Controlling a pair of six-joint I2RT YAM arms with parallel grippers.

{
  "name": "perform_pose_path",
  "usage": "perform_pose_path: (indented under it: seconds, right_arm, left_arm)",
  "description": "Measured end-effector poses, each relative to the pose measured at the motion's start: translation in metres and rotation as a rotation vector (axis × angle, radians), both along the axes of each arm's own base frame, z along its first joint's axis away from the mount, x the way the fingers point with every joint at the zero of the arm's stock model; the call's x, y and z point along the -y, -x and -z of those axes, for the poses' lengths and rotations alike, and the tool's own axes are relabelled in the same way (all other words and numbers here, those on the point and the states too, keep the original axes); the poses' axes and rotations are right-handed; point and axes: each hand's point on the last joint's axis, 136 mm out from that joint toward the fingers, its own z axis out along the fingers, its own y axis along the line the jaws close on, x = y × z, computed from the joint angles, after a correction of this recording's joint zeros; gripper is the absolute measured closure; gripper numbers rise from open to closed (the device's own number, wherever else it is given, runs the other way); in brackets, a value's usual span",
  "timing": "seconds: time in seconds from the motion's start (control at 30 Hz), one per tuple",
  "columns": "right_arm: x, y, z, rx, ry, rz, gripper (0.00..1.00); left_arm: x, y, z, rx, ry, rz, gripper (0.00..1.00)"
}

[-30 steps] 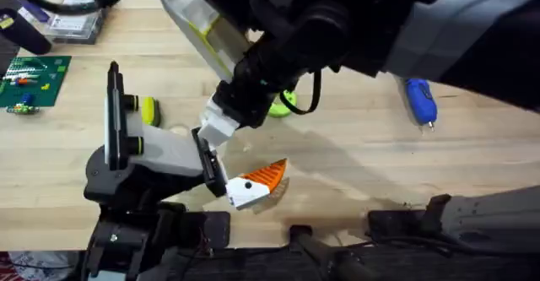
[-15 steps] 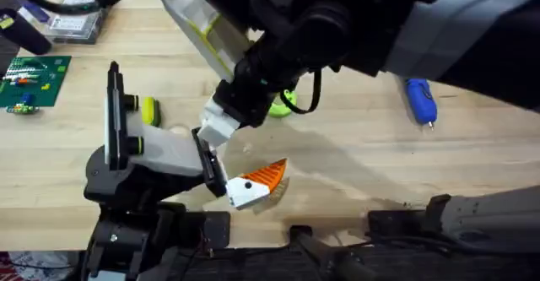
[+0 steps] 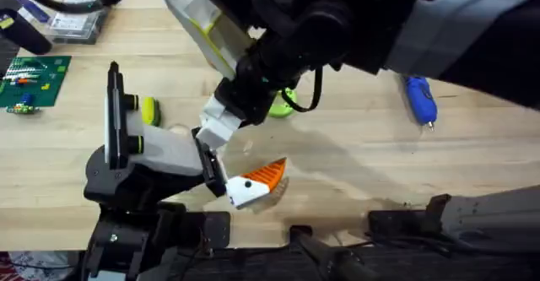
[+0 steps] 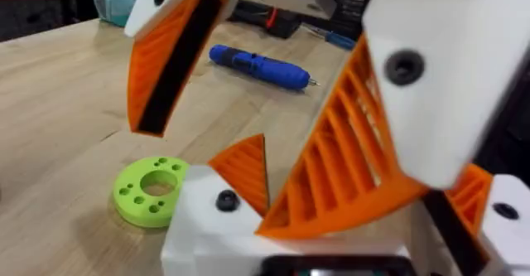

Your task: Pick up the gripper from the table and insert it into the empty holder that is missing its gripper. Then pick up a screw, insert it into the mounting hole, and use the screwdriver to tighten it. Finally, clean up the table by picking up the vegetable and placing it into the bucket.

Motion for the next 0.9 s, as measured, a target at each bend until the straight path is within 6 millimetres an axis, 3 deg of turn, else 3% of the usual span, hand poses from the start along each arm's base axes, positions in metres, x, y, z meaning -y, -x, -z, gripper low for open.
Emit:
perform_pose_path:
  seconds: [0.37,0.67,0.9]
  right_arm:
    - [0.0000,0.0001,-0.0002,0.000,-0.001,0.000,0.007]
    - [0.0000,0.0003,-0.0001,-0.001,0.000,-0.001,0.007]
    - [-0.0003,0.0001,-0.0003,0.000,-0.002,-0.001,0.007]
  left_arm:
    - [-0.0004,-0.0007,0.0000,-0.010,0.004,-0.005,0.473]
    - [-0.0001,-0.0001,0.0000,-0.006,0.002,0.000,0.974]
    - [-0.0001,0.0000,0.0000,-0.004,0.002,0.000,0.996]
